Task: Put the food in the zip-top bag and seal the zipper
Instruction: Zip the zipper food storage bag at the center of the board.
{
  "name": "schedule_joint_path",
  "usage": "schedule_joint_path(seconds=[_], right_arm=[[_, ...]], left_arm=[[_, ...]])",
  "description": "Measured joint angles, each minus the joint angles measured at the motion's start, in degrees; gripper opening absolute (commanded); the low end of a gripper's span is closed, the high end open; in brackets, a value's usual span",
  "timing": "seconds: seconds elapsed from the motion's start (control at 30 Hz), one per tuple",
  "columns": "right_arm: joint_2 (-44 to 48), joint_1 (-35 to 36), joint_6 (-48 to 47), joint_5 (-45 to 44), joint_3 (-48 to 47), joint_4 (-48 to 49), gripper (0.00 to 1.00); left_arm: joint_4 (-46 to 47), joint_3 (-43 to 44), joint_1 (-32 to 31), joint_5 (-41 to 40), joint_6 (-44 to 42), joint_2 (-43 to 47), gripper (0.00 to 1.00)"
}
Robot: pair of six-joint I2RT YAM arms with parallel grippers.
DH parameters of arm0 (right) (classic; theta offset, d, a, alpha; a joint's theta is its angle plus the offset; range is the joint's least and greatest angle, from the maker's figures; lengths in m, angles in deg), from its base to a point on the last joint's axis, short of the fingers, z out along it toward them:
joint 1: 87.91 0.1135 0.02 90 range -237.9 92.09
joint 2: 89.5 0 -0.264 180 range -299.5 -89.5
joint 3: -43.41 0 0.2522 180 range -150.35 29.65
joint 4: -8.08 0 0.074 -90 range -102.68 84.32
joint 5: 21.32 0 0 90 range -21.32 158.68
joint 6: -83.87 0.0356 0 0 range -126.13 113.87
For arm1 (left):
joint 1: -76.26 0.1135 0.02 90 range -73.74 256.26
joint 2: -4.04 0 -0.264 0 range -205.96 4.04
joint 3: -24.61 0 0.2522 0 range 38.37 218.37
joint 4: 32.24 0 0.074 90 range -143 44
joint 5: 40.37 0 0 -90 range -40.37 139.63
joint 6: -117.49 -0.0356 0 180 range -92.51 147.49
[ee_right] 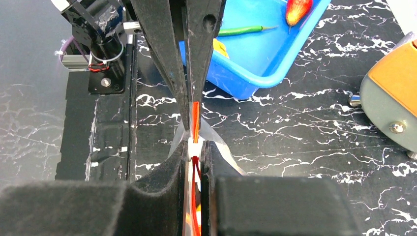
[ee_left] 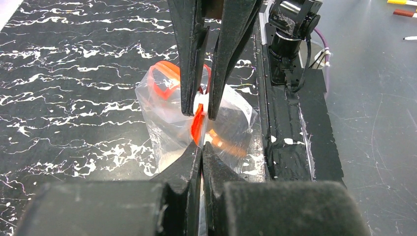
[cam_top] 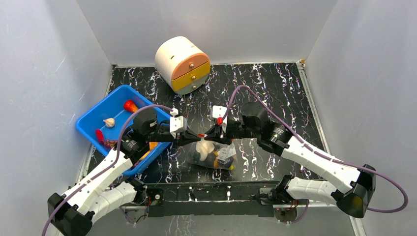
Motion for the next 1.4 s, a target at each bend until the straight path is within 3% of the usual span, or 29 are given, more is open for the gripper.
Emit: schedule_joint_path(seconds=[0.3, 0.43, 0.5, 0.67, 0.8, 0.83, 0.93, 1.1, 1.4], right_arm=[[0.85, 0.00, -1.46, -1.88, -1.22, -4.28, 0.00], [1.51, -0.04, -2.19, -2.32, -1.55, -5.81, 0.00], [1.97, -0.15, -2.38, -2.03, -1.55, -6.95, 0.00], [2.01, -0.20, -2.45, 0.22, -1.55, -6.82, 0.00], [1.22, -0.20, -2.45, 1.84, -1.57, -6.08, 0.00], [0.76, -0.20, -2.38, 2.36, -1.60, -5.51, 0.00], [0.07, -0.20, -2.25, 2.99, -1.60, -4.61, 0.00], [-0.28, -0.48, -2.10, 2.40, -1.60, -3.87, 0.00], [0.22, -0.37, -3.34, -1.97, -1.68, -4.98, 0.00]], left_arm=[[1.11, -0.22, -0.11, -0.81, 0.74, 0.48, 0.00], [2.16, -0.22, -0.15, -1.11, 1.62, 0.59, 0.41], [3.61, -0.22, -0.02, -0.50, 2.69, 0.90, 0.48], [6.03, -0.20, 0.07, 2.43, 4.57, 0.52, 0.51], [5.38, 0.31, 0.09, 3.41, 4.20, -1.36, 0.42], [5.07, 0.81, 0.09, 3.72, 3.91, -2.27, 0.36], [5.40, 1.84, 0.09, 5.03, 4.20, -3.93, 0.00], [5.81, 1.92, 0.09, 5.46, 5.27, -4.37, 0.00], [2.23, 2.40, -0.11, -1.60, 1.88, -1.53, 0.00]])
